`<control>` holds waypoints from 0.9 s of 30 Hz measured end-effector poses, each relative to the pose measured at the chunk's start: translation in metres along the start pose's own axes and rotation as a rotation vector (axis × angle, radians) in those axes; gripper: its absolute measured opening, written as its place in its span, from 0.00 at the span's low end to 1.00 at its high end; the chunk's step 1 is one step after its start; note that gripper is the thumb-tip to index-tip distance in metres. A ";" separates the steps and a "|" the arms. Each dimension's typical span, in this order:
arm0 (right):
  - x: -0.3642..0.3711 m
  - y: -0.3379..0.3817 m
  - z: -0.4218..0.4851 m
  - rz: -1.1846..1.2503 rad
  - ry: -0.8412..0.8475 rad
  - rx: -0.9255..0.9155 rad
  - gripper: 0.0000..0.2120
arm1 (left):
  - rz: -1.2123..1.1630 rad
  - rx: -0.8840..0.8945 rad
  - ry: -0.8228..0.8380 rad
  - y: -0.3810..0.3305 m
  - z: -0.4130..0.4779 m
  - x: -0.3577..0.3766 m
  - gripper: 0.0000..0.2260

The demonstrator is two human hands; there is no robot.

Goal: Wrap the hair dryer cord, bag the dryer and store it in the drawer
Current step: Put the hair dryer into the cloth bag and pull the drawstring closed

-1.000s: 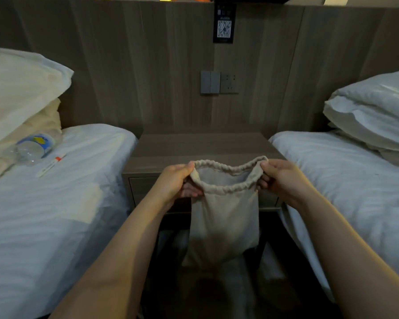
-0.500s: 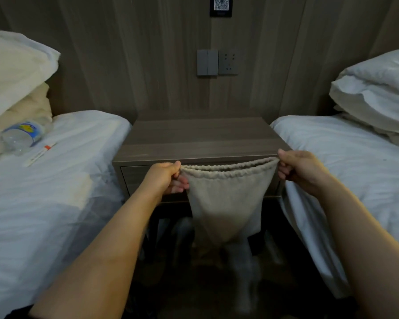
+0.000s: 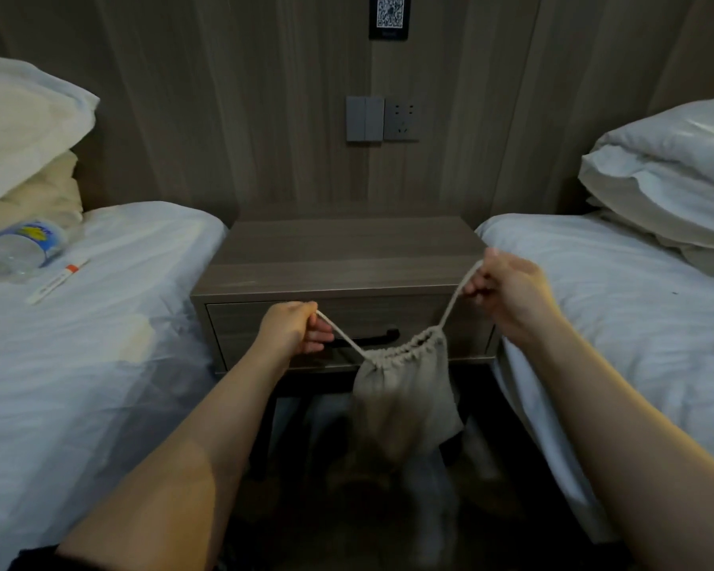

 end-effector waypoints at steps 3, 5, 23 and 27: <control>0.018 -0.011 -0.008 -0.052 0.151 0.013 0.19 | 0.932 0.201 0.086 0.004 -0.003 0.001 0.11; 0.025 -0.012 -0.009 -0.011 0.206 0.037 0.19 | 1.379 0.406 0.136 0.011 -0.009 0.012 0.13; -0.023 -0.007 -0.005 -1.000 -0.178 -0.202 0.17 | 0.856 0.578 0.457 0.010 -0.033 0.049 0.13; -0.005 -0.011 -0.020 -1.054 0.203 -0.231 0.10 | 0.946 0.588 0.416 -0.011 -0.042 0.033 0.09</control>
Point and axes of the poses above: each hand's wrist, its own z-axis towards the middle knuckle, its own x-axis out of the palm, y = z × x, the point moved 1 cm from there along z, towards the middle knuckle, and after that the axes turned 1 degree about x, right-handed, at the moved point
